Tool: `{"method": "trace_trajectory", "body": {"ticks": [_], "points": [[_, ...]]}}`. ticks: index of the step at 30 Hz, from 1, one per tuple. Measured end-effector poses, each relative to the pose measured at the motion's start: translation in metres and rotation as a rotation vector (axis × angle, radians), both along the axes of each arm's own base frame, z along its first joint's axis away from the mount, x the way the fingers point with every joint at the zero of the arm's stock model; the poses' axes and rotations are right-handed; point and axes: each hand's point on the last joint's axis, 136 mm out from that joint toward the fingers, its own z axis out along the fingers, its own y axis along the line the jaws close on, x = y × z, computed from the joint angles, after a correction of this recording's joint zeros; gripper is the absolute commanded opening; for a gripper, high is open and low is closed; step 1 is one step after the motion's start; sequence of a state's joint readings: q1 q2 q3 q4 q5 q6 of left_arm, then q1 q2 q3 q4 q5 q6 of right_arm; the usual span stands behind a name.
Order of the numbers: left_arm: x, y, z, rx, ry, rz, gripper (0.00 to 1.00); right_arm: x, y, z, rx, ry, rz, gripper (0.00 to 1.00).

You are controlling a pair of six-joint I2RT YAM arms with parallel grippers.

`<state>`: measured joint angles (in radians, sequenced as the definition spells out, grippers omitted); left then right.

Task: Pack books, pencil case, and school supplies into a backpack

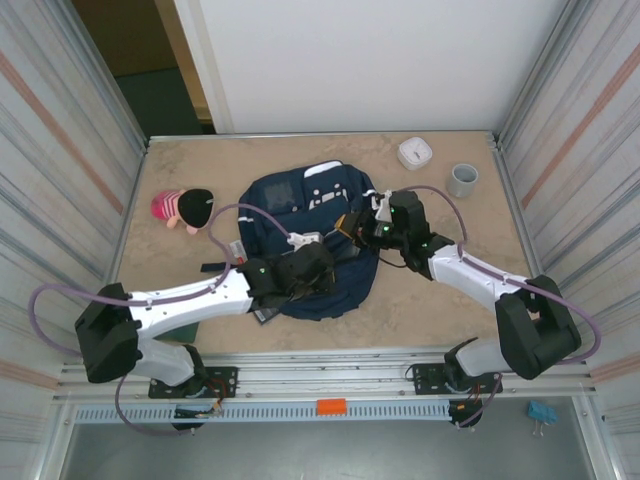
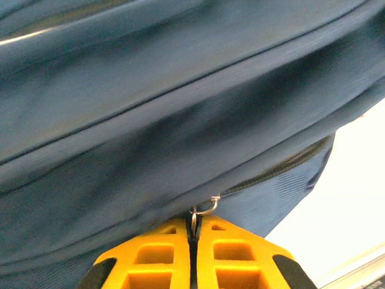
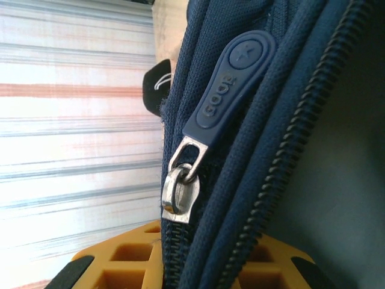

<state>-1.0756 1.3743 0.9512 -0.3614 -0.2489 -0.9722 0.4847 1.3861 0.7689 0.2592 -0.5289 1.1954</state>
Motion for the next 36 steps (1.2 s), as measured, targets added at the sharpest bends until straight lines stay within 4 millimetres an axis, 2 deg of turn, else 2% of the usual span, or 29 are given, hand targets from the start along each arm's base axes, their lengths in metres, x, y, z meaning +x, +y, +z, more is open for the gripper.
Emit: {"method": "trace_trajectory", "body": {"ticks": [7,9,12,16,21,24,26,29,33,36], "points": [[-0.013,0.034,-0.018,0.056,0.024,0.041,0.00,0.011,-0.014,0.007,0.037,0.016,0.021,0.00],[-0.015,0.042,-0.023,0.071,0.024,0.048,0.00,0.013,-0.015,0.009,0.044,0.021,0.030,0.17],[-0.014,0.042,-0.022,0.075,0.009,0.041,0.00,0.010,-0.012,0.009,0.048,0.024,0.039,0.43],[-0.010,0.038,-0.017,0.069,-0.028,0.014,0.00,0.003,0.002,0.012,0.055,0.000,0.055,0.48],[-0.007,0.031,-0.012,0.065,-0.065,-0.024,0.00,-0.027,0.024,-0.003,0.042,0.014,0.093,0.50],[-0.006,0.030,-0.011,0.066,-0.077,-0.036,0.00,-0.034,0.032,-0.009,0.024,0.015,0.091,0.43],[-0.006,0.029,-0.010,0.066,-0.082,-0.040,0.00,-0.034,0.034,-0.008,0.024,0.011,0.080,0.24],[-0.004,0.028,-0.009,0.061,-0.088,-0.039,0.00,-0.033,0.035,-0.006,0.026,0.004,0.076,0.08],[-0.002,0.033,-0.006,0.071,-0.106,-0.020,0.00,-0.030,0.028,-0.009,0.001,0.011,0.092,0.02],[-0.002,0.044,0.000,0.063,-0.123,0.000,0.00,-0.025,0.019,-0.001,-0.013,0.010,0.132,0.00]]}}
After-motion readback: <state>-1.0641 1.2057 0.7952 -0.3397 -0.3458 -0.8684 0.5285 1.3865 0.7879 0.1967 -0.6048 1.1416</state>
